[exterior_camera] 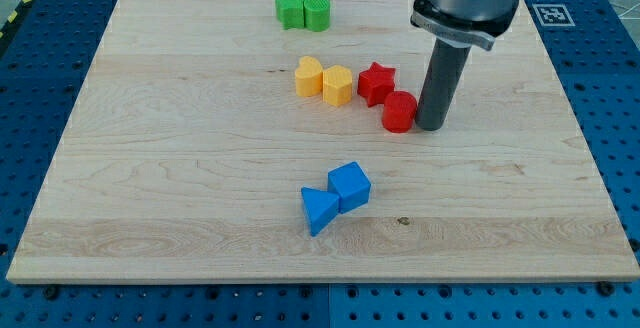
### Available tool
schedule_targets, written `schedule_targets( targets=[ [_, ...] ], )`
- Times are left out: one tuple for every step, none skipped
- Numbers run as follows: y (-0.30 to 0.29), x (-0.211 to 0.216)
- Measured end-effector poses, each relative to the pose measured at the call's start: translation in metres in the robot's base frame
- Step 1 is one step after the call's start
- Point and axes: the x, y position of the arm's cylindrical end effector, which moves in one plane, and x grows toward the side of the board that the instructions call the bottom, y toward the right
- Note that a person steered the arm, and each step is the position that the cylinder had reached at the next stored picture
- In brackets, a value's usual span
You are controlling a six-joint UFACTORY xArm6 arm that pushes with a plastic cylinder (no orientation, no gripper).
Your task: Move your arm closer to the blue triangle
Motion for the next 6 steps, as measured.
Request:
schedule_targets(
  targets=[
    [-0.02,0.0],
    [-0.054,0.0],
    [-0.06,0.0],
    [-0.024,0.027],
    [-0.018,0.08],
    [-0.026,0.128]
  ],
)
